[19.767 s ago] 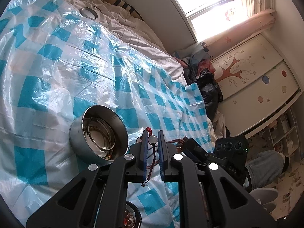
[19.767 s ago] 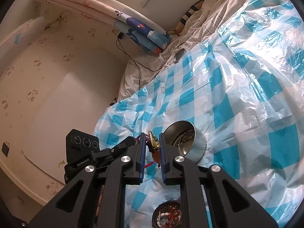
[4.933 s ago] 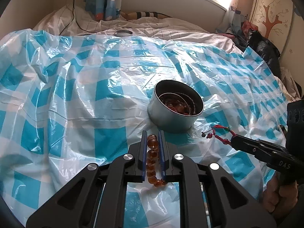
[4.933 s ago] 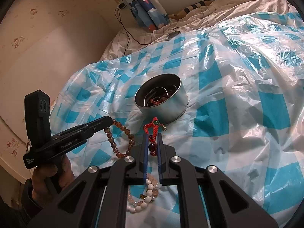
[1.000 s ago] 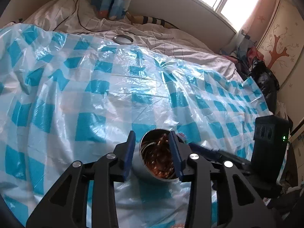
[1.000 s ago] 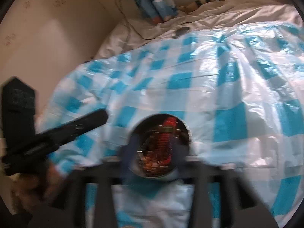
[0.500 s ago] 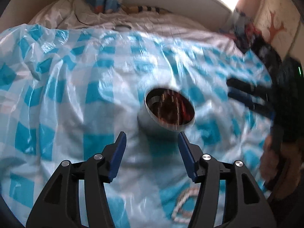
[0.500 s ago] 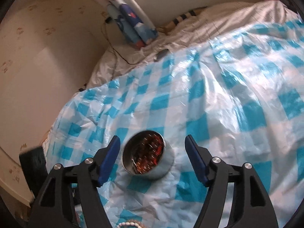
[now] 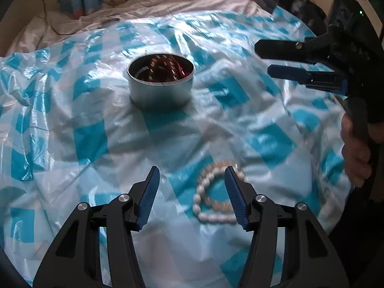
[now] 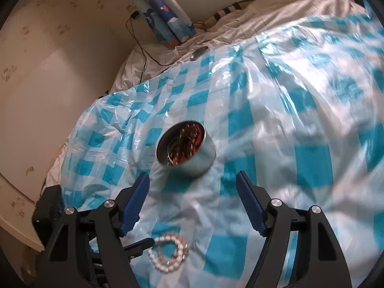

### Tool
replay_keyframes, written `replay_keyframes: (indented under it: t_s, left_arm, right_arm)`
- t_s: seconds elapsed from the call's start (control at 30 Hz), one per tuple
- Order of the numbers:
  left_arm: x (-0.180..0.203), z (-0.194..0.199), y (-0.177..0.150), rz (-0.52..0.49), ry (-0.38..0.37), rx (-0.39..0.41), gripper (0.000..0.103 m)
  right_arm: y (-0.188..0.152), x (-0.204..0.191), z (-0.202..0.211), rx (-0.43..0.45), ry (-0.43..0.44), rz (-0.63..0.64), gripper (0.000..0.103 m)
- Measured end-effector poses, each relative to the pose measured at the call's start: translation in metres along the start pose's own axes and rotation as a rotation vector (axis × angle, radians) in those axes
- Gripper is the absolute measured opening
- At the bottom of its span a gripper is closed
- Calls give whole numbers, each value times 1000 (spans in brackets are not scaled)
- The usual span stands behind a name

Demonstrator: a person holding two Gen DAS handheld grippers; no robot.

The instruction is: Organize jewelry

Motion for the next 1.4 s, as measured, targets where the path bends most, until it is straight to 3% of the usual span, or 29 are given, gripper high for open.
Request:
replay_keyframes:
  t_s: [0.3, 0.4, 0.57, 0.6, 0.77, 0.9, 1.0, 1.1, 1.17, 1.3, 1.4]
  left_arm:
    - [-4, -4, -20, 12, -51, 3, 50]
    - [3, -6, -21, -28, -42, 15, 48]
    - [9, -13, -26, -79, -37, -27, 10]
    - [10, -12, -27, -82, -50, -32, 7]
    - [3, -4, -25, -14, -159, -37, 6]
    - [-27, 15, -15, 100, -199, 27, 6]
    - [-54, 19, -13, 165, -113, 46, 6]
    - [-75, 6, -20, 194, 7, -2, 7]
    - [-77, -3, -26, 199, 21, -42, 7]
    - [-73, -5, -27, 171, 58, -48, 8]
    - [-75, -6, -27, 180, 49, -47, 11]
  right_arm:
    - [-11, -21, 0, -29, 32, 22, 74]
    - [-15, -30, -3, -39, 24, 62, 75]
    - [-20, -34, -7, -55, 19, 85, 77]
    - [-20, -34, -7, -56, 18, 87, 77]
    - [-23, -34, -10, -66, 15, 88, 77]
    - [-25, -32, -14, -85, -4, 101, 77]
    - [-32, -33, -21, -120, -38, 136, 77]
    - [-44, -43, -32, -175, -35, 211, 77]
    - [-57, -57, -39, -218, -4, 288, 77]
    - [-84, -78, -51, -252, -72, 482, 77]
    - [-94, -71, -63, -278, -126, 509, 67]
Point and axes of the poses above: each gripper's, at about its wrist camera, not at the fingertips, and z roughly against the way its jaws point, x to its right, y to its top, the point moved 5 cm from there along -z, roughly the way its jaws point, and after that the axes turned 1 degree about -z, right-handed, at the moved point
